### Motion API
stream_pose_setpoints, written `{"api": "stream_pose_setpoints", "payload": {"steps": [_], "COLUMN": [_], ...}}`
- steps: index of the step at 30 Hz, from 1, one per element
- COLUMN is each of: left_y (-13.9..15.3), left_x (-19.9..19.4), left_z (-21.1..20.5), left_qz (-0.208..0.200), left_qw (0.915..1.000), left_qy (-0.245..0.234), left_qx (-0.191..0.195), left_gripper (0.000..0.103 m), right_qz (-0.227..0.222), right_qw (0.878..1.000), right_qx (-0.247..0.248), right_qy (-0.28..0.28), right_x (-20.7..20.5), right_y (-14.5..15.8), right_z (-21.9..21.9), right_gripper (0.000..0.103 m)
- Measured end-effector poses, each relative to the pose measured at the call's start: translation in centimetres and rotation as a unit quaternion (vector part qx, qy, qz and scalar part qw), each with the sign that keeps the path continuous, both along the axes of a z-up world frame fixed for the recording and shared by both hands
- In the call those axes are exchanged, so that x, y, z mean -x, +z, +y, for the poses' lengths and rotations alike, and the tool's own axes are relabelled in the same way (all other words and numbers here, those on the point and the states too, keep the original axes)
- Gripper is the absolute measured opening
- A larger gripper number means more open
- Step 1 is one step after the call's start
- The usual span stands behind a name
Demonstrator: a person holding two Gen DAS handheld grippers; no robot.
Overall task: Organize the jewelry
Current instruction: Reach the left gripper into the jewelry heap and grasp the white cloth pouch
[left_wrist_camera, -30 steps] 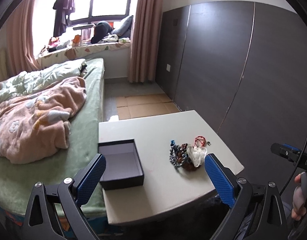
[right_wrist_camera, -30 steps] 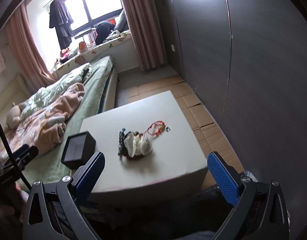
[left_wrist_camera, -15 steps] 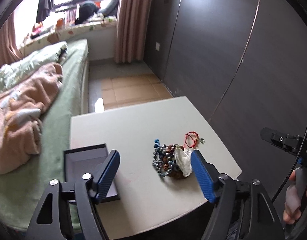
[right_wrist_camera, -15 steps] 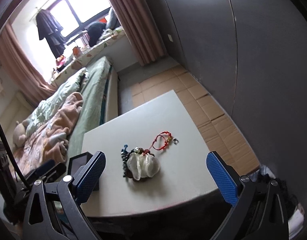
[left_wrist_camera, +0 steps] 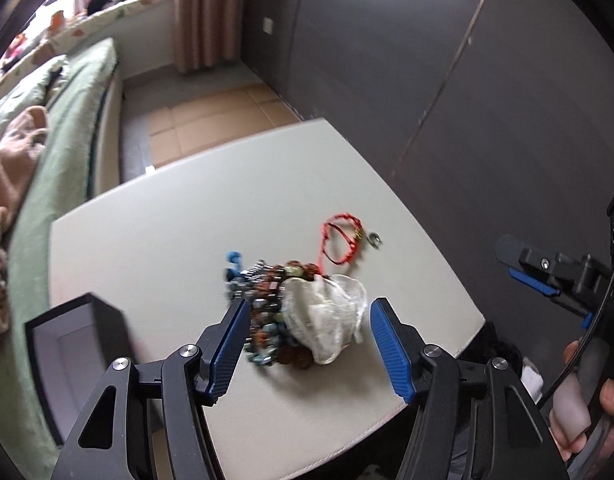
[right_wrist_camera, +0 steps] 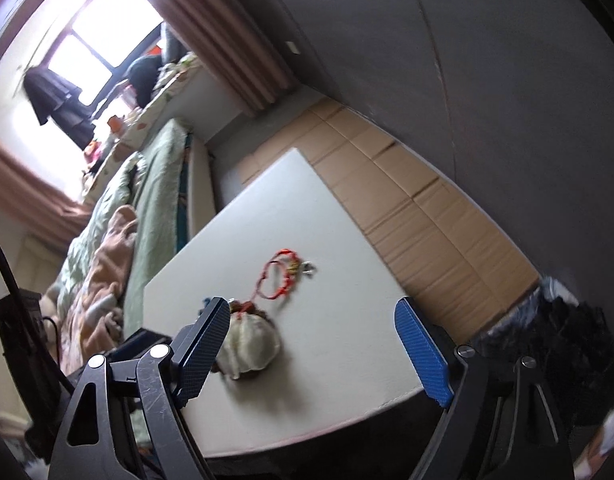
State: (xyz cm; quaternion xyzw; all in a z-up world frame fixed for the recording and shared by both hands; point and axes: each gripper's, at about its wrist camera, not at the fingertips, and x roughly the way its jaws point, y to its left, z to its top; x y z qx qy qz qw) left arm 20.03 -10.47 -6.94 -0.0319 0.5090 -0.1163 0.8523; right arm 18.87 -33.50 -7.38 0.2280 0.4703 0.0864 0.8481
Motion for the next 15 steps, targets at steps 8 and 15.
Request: {"api": "stream_pose_setpoints", "payload": {"steps": [8,15], "left_y": [-3.8,-5.1], "left_x": [-2.0,-2.8], "left_z": [-2.7,-1.2], "left_qz": [0.026,0.029], "left_qw": [0.9990,0.9994], "left_qy": [-0.031,-0.020], "left_qx": [-0.021,-0.005], "left_gripper": [0.064,0.001], "right_qz": [0.040,0.045], "right_qw": [0.999,0.999], "right_qx": [-0.012,0.006], "right_qy": [-0.019,-0.006], "right_x": [-2.7,-3.8], "right_y": [-2.7,-3.3], "right_z": [-1.1,-0.1], "right_gripper": [0.085,0.085]}}
